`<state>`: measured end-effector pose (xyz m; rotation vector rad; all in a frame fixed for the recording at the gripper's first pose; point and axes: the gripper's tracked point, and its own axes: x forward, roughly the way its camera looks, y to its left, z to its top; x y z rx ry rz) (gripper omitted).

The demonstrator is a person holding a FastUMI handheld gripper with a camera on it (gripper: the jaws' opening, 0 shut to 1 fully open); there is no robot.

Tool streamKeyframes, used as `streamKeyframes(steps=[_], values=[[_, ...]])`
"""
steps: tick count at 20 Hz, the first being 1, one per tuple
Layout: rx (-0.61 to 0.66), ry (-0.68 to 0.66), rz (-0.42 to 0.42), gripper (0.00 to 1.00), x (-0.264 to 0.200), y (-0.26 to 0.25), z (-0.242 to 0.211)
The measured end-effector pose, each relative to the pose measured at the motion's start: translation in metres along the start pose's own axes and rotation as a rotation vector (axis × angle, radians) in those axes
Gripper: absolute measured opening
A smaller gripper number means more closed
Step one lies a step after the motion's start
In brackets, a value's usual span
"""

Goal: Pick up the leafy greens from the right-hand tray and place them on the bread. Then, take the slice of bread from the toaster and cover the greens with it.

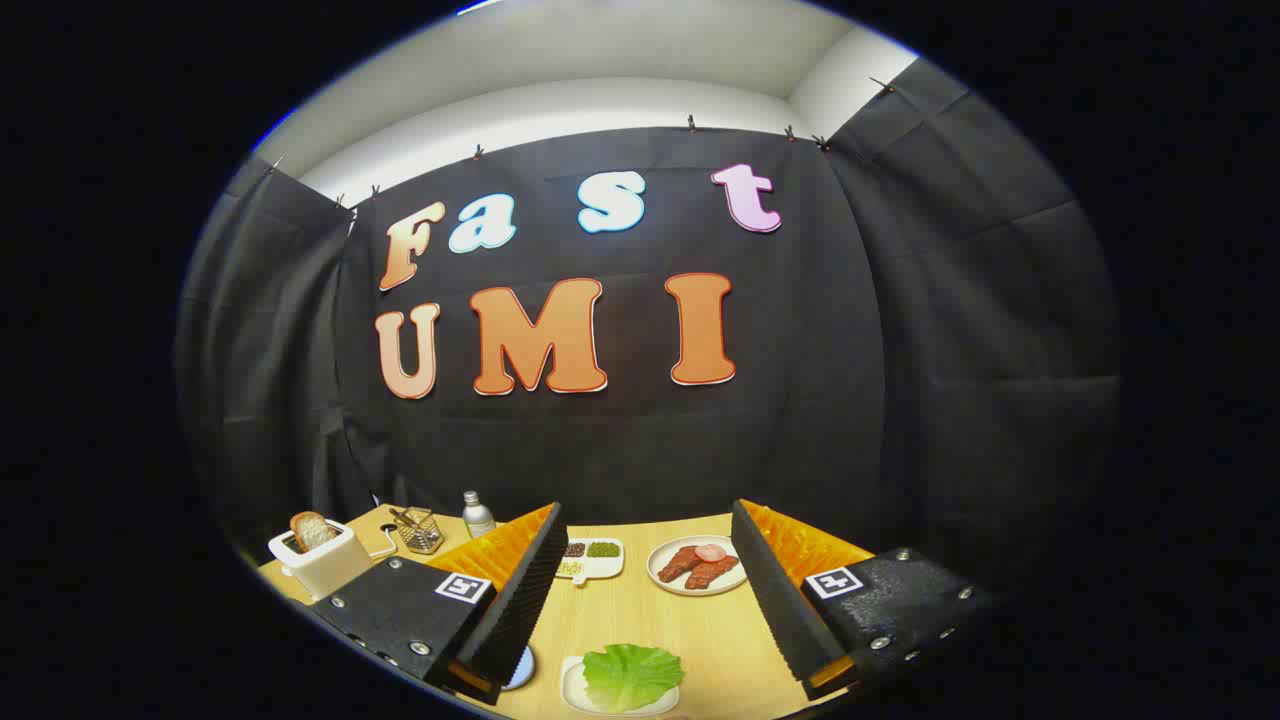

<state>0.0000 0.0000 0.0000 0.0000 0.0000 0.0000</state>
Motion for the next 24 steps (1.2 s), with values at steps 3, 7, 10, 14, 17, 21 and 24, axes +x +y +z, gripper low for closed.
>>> streamKeyframes(steps=[3,7,10,14,17,21,24], values=[[-0.019,0.025,-0.013,0.98,-0.010,0.019,-0.007],[0.004,0.053,-0.027,0.98,-0.020,0.038,-0.015],[-0.006,0.070,-0.033,0.98,-0.024,0.049,-0.020],[-0.032,0.069,-0.036,0.99,-0.024,0.056,-0.021],[-0.034,0.075,-0.033,0.99,-0.022,0.059,-0.022],[-0.043,0.079,-0.021,0.99,-0.019,0.061,-0.023],[-0.039,0.082,-0.009,0.99,-0.018,0.061,-0.023]])
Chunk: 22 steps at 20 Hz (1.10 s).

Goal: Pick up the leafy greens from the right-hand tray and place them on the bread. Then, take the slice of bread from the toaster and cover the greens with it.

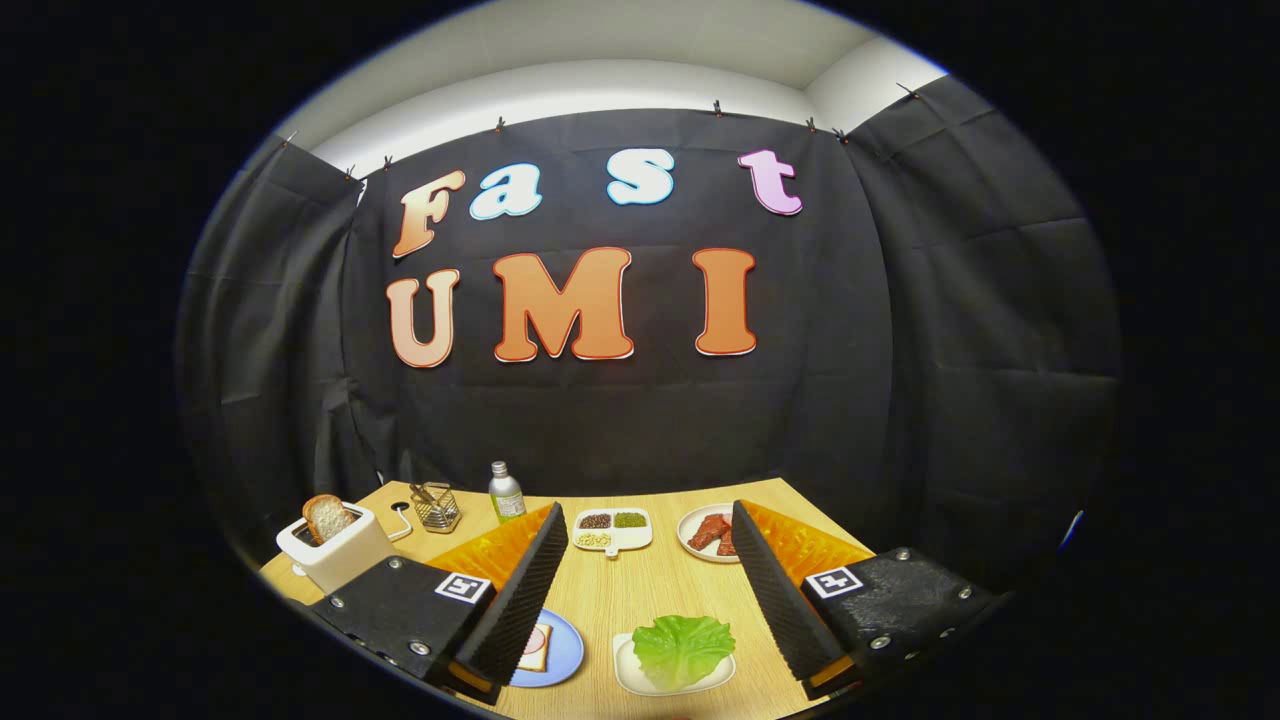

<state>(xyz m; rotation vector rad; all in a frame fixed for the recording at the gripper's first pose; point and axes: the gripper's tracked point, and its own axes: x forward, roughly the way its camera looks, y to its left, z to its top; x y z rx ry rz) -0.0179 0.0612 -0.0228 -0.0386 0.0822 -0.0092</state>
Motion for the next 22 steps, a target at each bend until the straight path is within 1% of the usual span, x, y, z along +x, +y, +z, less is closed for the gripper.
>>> streamKeyframes(steps=[5,11,19,22], values=[[-0.002,0.002,0.014,0.99,0.002,-0.002,0.000],[0.026,-0.008,0.030,0.98,0.003,-0.004,0.003],[0.007,-0.005,0.033,0.98,0.010,-0.008,-0.001],[-0.007,-0.001,0.027,0.99,0.016,-0.011,-0.010]])
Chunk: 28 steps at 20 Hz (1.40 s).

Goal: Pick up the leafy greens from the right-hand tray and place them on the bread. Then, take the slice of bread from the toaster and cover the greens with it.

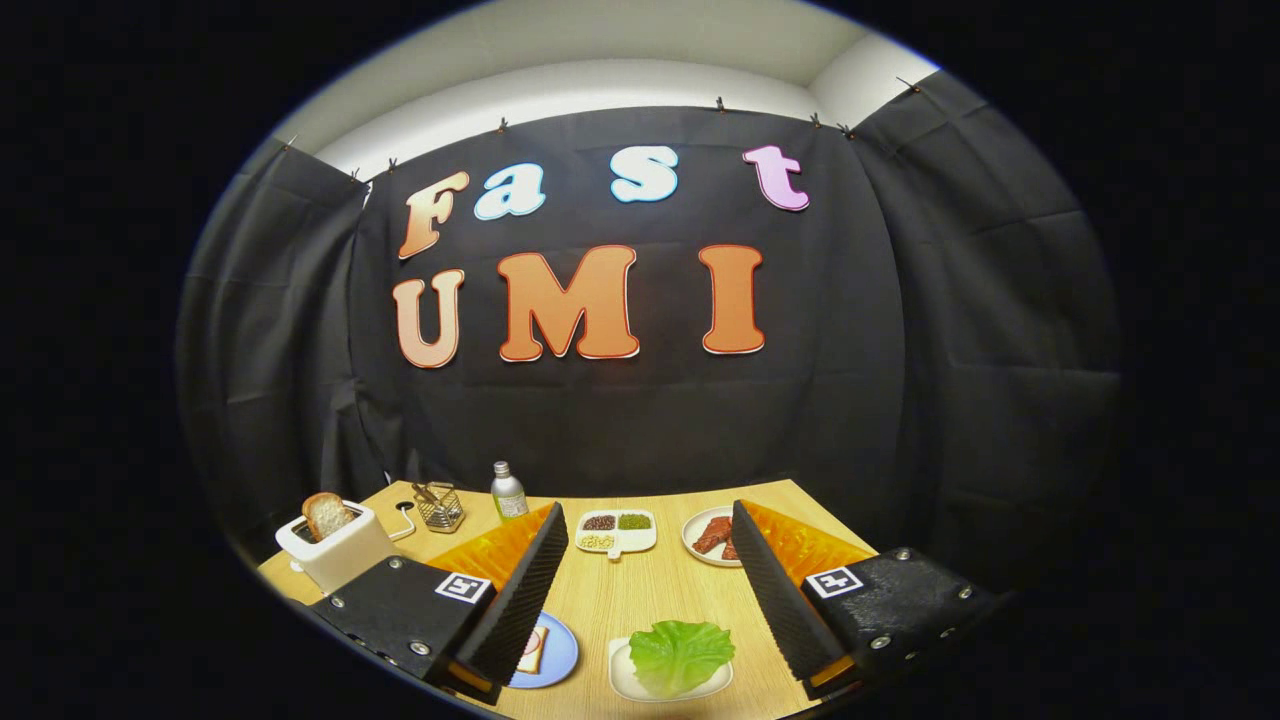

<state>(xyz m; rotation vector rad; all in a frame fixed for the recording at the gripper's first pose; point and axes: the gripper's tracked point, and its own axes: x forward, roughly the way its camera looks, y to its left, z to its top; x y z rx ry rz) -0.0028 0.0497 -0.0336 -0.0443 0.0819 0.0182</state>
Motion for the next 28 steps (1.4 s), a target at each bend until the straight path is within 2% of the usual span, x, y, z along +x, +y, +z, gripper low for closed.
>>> streamKeyframes(steps=[10,14,17,19,28], values=[[-0.010,0.117,0.000,0.99,0.017,-0.007,-0.062],[-0.034,0.112,0.008,0.99,0.019,-0.007,-0.068],[-0.078,0.125,-0.003,0.99,0.024,-0.013,-0.085],[-0.063,0.136,0.002,0.99,0.027,-0.015,-0.098],[-0.068,0.331,0.001,0.99,0.045,-0.032,-0.196]])
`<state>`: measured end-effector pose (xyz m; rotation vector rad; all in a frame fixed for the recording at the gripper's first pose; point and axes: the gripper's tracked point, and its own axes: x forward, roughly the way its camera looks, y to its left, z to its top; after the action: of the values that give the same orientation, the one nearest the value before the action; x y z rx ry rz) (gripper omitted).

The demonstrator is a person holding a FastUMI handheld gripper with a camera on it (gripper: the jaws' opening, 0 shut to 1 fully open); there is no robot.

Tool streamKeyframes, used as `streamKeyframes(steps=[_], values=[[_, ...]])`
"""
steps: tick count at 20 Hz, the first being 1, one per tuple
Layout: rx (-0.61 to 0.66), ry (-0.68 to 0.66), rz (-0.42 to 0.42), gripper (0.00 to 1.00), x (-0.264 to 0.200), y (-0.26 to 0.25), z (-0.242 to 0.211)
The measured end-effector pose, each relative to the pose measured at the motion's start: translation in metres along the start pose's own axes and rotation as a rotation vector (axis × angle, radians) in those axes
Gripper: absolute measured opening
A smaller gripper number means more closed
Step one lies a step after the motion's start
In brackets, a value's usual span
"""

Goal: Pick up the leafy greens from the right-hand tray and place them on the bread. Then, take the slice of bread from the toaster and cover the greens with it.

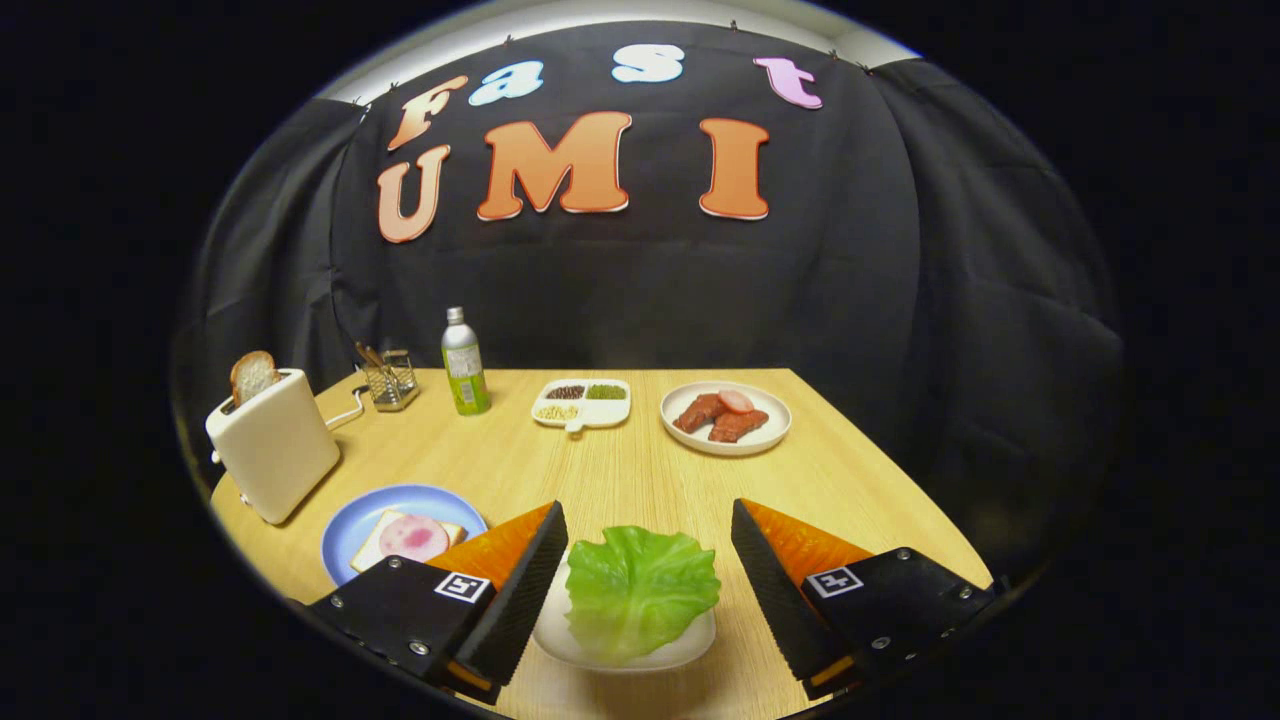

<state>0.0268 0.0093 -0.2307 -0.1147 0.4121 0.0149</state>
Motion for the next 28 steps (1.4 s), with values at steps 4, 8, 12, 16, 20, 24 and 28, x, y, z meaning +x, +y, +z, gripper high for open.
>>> streamKeyframes(steps=[4,8,12,16,20,24,28], values=[[-0.044,0.092,0.015,0.99,0.018,0.005,-0.037],[-0.059,0.194,0.054,0.99,0.033,0.013,-0.071],[-0.058,0.237,0.043,0.97,0.040,0.012,-0.084],[-0.044,0.285,0.042,0.90,0.044,0.016,-0.093],[-0.034,0.308,0.062,0.69,0.044,0.024,-0.097],[-0.022,0.315,0.056,0.50,0.044,0.026,-0.097],[-0.013,0.326,0.038,0.14,0.045,0.024,-0.097]])
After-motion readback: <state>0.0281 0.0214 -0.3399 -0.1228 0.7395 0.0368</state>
